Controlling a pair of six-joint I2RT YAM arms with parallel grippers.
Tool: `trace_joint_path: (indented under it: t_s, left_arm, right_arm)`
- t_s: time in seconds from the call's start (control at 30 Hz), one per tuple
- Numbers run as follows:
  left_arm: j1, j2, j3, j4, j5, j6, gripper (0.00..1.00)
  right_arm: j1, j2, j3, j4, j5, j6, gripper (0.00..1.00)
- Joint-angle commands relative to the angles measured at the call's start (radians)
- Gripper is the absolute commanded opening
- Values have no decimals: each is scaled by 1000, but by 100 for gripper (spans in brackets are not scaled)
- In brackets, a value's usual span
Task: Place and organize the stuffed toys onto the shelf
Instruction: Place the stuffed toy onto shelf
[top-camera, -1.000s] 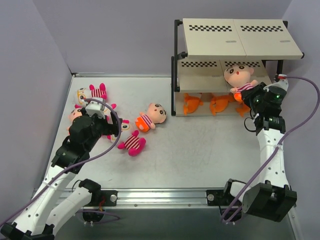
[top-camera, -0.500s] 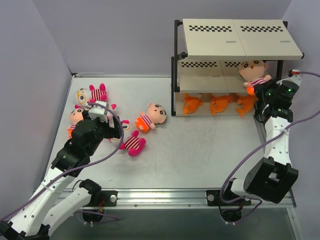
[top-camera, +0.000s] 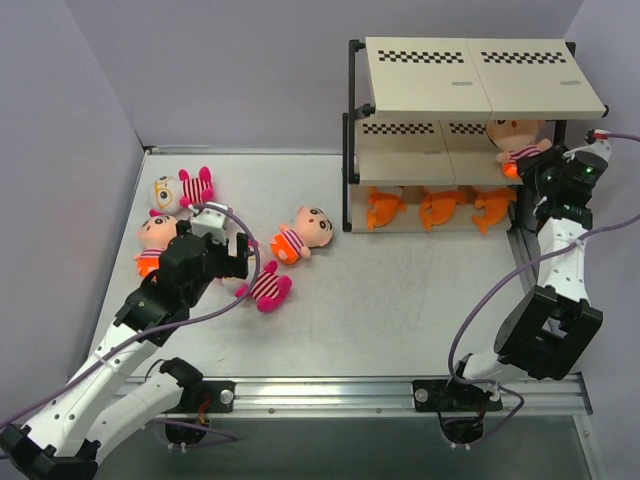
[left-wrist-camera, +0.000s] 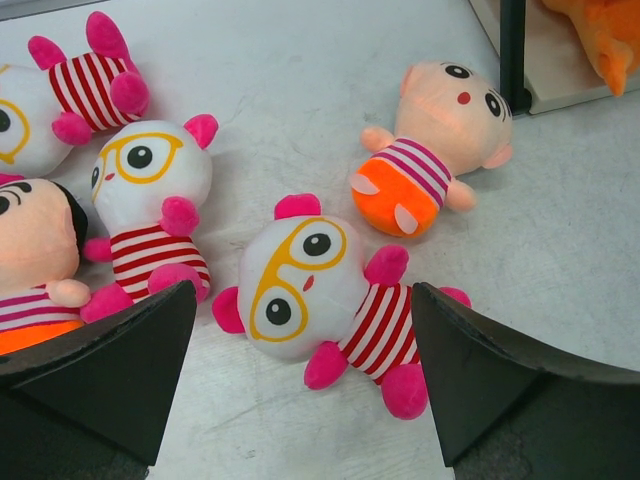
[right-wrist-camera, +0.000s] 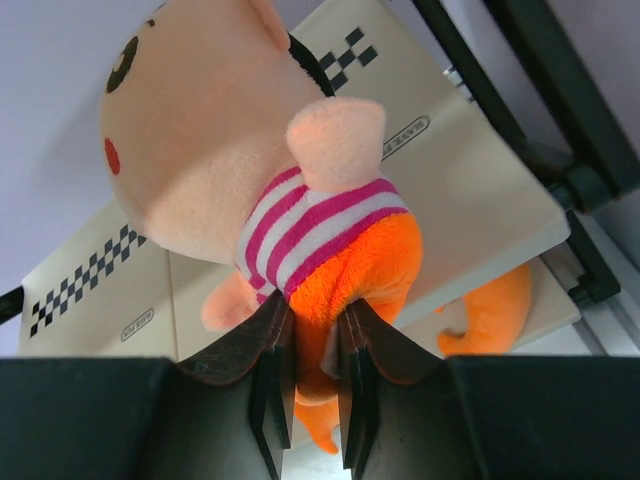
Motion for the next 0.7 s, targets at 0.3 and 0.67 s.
trace_joint_path:
  t_s: [0.3,0.67]
  left_arm:
    - [-10,29,3,26,-16,21,97]
    - [-10,40,2,27,-15,24,97]
  right_arm:
    - [-35,83,126,45,-37,-16,38]
    - [-41,111,94,108,-25,34,55]
